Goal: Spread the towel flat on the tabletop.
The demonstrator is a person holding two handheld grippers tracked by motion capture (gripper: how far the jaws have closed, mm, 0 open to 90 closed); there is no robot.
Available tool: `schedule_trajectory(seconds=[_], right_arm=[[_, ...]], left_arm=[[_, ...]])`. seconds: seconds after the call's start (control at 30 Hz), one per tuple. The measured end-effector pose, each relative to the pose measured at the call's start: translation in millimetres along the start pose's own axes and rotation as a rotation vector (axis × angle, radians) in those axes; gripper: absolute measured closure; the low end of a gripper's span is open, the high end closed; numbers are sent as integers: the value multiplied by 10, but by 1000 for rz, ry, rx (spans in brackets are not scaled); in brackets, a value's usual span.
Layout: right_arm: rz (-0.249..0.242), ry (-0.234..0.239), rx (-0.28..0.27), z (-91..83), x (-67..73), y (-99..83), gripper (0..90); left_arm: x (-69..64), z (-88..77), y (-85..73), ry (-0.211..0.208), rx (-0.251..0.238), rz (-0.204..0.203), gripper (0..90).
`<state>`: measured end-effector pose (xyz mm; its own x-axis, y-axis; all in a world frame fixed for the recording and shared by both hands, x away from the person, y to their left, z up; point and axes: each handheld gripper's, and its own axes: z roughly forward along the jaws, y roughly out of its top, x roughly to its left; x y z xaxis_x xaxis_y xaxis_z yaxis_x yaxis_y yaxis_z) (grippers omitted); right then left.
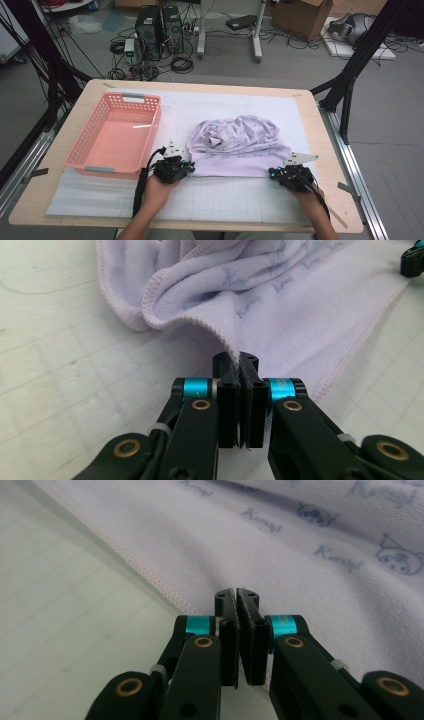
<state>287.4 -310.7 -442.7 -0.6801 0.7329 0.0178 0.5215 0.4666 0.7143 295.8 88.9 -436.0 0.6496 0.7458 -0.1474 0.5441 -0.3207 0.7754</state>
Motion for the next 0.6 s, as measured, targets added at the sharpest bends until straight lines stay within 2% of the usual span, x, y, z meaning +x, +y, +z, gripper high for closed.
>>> schedule_trajectory(seconds=[0.1,0.17,0.2,0.23,0.27,0.3,0.33,0.4,0.47,0.53,0.6], right_arm=[[-10,66,31,-36,146,6,884],[-27,117,45,-80,278,-9,896],[-49,119,52,-105,345,-22,890],[-64,116,48,-138,382,-36,855],[-60,111,19,-187,387,-47,822],[-56,99,-21,-246,364,-52,817],[-40,67,-54,-309,326,-53,788],[2,-35,-101,-418,198,-75,757],[62,-158,-80,-466,48,-159,695],[90,-201,-60,-472,-24,-243,668],[121,-211,-46,-460,-77,-311,625]], left_arm=[[35,-124,-80,10,12,9,872],[65,-213,-140,6,14,-3,871],[80,-247,-169,-7,12,-15,863],[90,-264,-196,-26,-2,-30,787],[101,-278,-217,-30,-10,-34,676],[104,-287,-235,-32,-26,-35,620],[105,-289,-248,-32,-43,-37,578],[106,-272,-261,-35,-56,-49,519],[103,-241,-283,-35,-49,-55,491],[90,-212,-306,-45,-35,-54,491],[67,-191,-316,-45,-23,-43,497]])
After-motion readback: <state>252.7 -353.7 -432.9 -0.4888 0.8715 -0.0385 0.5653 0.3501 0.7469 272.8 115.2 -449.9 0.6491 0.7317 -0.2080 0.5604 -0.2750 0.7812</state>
